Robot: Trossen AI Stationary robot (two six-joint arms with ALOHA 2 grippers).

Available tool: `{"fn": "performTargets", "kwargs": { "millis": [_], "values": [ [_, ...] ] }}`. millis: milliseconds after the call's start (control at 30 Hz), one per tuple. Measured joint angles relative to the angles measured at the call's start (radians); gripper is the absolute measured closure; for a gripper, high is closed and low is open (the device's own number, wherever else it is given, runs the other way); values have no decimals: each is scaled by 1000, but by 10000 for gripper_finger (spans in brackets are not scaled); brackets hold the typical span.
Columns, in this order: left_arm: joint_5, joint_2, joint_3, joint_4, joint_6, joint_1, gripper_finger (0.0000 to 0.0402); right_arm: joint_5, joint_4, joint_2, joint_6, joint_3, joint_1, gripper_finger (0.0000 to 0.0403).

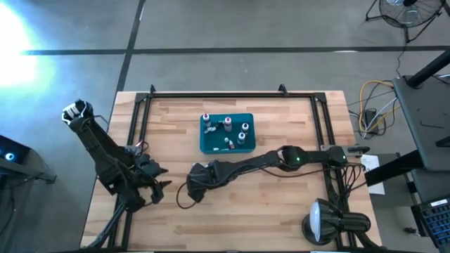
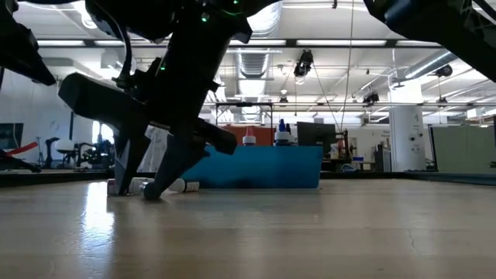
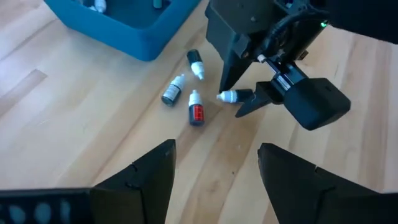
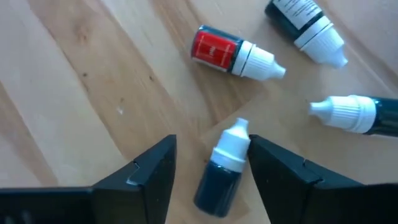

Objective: Pick & Place food coloring
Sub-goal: Put the left small black food coloring bottle into the bin

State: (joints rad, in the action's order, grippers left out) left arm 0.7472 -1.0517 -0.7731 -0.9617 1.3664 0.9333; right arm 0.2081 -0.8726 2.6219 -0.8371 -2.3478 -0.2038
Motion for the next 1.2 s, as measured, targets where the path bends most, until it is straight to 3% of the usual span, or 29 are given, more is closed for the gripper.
{"fn": "performTargets", "kwargs": {
  "millis": [233, 567, 700, 800, 933, 1067, 1200],
  "values": [
    [11, 8, 45, 0, 58, 0, 197, -10, -4, 0, -16, 7, 26, 234],
    [11, 11, 77, 1, 107, 0, 197, -61, -37, -5, -1, 7, 70, 382],
    [17, 11, 77, 0, 105, -2, 197, -58, -141, -35, 9, 8, 76, 391],
    [37, 11, 77, 0, 105, -2, 197, -69, -226, -83, 39, 9, 83, 392],
    [65, 11, 77, -1, 105, -4, 197, -207, -309, -118, 127, 7, 96, 374],
    [74, 11, 77, -3, 118, -5, 197, -338, -361, -115, 134, 24, 94, 320],
    [74, 11, 77, -2, 138, -5, 197, -340, -383, -119, 169, 70, 72, 243]
  ]
}}
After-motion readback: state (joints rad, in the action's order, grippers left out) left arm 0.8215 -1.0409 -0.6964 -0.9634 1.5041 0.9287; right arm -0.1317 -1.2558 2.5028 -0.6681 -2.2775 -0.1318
